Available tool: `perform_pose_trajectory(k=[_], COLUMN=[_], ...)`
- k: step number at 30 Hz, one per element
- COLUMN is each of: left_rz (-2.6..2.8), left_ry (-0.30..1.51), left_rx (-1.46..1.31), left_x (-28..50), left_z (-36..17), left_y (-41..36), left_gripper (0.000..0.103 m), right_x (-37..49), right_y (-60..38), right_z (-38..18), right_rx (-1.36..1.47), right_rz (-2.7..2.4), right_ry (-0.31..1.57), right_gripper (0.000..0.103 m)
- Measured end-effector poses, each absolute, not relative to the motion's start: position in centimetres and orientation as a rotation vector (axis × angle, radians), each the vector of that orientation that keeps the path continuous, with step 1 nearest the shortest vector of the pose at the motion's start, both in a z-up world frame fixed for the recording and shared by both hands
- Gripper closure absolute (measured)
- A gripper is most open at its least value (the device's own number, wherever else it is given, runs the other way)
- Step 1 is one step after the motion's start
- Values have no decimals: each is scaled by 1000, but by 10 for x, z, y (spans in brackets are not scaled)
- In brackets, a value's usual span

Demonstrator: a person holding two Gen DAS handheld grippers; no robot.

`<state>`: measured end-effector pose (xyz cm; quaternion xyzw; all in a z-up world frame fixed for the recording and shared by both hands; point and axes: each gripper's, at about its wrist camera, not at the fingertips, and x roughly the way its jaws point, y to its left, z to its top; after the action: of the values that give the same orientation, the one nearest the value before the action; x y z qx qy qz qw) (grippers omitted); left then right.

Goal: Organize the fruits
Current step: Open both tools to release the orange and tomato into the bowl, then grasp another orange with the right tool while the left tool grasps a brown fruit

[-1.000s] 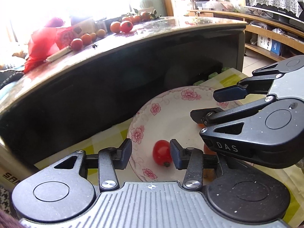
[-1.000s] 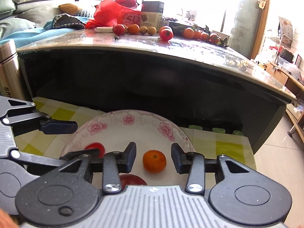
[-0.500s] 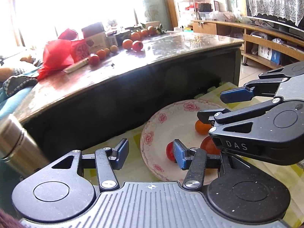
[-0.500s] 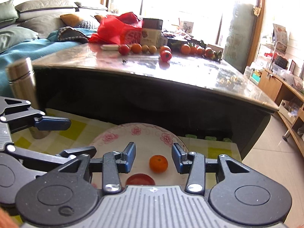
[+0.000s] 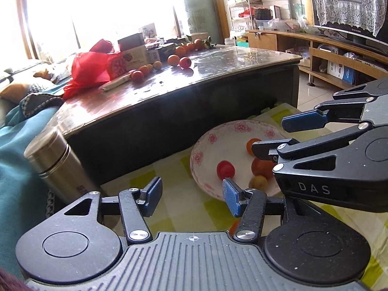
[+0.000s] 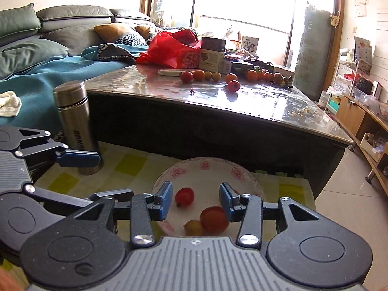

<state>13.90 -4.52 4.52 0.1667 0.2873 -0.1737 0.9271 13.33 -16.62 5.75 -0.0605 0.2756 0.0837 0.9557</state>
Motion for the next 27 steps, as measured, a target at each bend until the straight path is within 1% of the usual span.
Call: perform_pose_trajectory(k=[7,10,18,23,27], left_rz=[-359,-362,-339,-327,-321], left_ry=[620,640,741,813,834], left_rx=[332,339,388,346,314], left_x=[123,114,101,102,107], left_z=[40,35,7,-7,-14], left_y=[-33,-24,10,28,33], left_gripper=[39,36,36,35,34], right_x=[113,104,93,95,100], right_y=[-156,-154,-144,-141,-139], right_z=[51,46,6,-7,-15], right_rx=[-123,-129,-185,-189,-186], right_rz=[188,202,252,284,296], right_ry=[587,604,704,730,746], right_gripper=[54,49,49,49,49])
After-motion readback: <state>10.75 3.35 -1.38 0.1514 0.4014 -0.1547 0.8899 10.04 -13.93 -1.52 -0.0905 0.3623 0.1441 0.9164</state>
